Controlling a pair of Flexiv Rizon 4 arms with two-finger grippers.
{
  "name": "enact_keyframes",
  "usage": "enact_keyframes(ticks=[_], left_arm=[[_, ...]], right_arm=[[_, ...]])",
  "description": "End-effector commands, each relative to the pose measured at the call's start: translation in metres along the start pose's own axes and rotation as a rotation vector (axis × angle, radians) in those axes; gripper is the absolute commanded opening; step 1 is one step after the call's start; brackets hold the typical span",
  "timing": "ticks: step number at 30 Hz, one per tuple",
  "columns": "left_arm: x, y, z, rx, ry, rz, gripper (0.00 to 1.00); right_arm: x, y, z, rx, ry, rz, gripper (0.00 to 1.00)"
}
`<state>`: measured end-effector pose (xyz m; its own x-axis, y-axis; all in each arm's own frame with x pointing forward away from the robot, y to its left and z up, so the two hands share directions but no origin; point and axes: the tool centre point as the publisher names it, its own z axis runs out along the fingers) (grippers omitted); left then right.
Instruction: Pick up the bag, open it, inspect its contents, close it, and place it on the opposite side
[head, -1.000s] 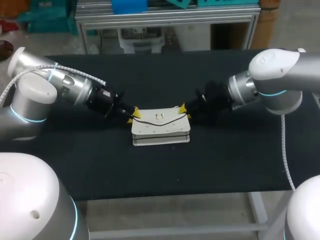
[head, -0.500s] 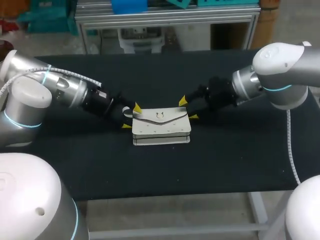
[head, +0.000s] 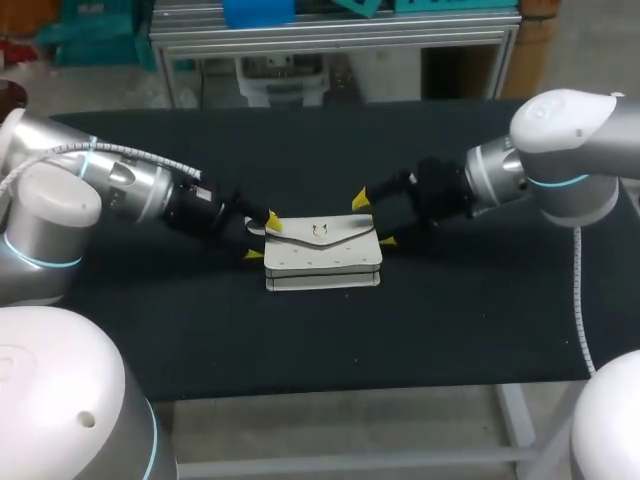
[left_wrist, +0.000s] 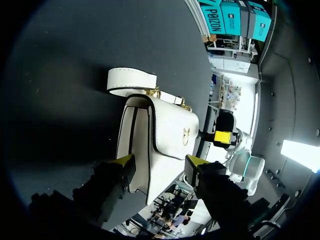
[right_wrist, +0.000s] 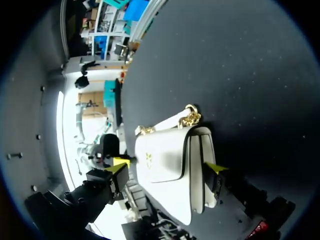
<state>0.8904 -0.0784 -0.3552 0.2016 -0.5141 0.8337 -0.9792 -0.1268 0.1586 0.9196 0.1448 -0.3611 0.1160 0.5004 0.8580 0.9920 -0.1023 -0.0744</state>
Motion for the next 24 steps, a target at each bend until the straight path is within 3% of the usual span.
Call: enact_keyframes(ticks=[1,5,7,22,23,24], left_arm=[[-0.003,-0.006,0.003,-0.015,0.003,0.001,0.63],[-0.005,-0.005,0.003,-0.018,-0.002,0.001,0.65],[-0.006,-0.005,0.002,-0.019,-0.003,0.001,0.65],[-0.004,0.009,-0.004,-0.009,-0.014,0.002,0.75],[-0.004,0.011,-0.005,-0.009,-0.016,0.005,0.74],[-0.003,0.013,-0.005,-0.008,-0.019,0.01,0.73]], right_arm=[[-0.002,0.007,0.01,0.008,-0.006,0.004,0.45],[-0.004,0.012,0.013,0.009,-0.008,0.01,0.3],[-0.004,0.013,0.014,0.007,-0.009,0.01,0.0],[-0.014,0.007,0.011,0.03,-0.033,-0.007,0.0],[-0.014,0.006,0.01,0.03,-0.039,-0.011,0.6],[-0.013,0.004,0.008,0.024,-0.043,-0.012,1.0]])
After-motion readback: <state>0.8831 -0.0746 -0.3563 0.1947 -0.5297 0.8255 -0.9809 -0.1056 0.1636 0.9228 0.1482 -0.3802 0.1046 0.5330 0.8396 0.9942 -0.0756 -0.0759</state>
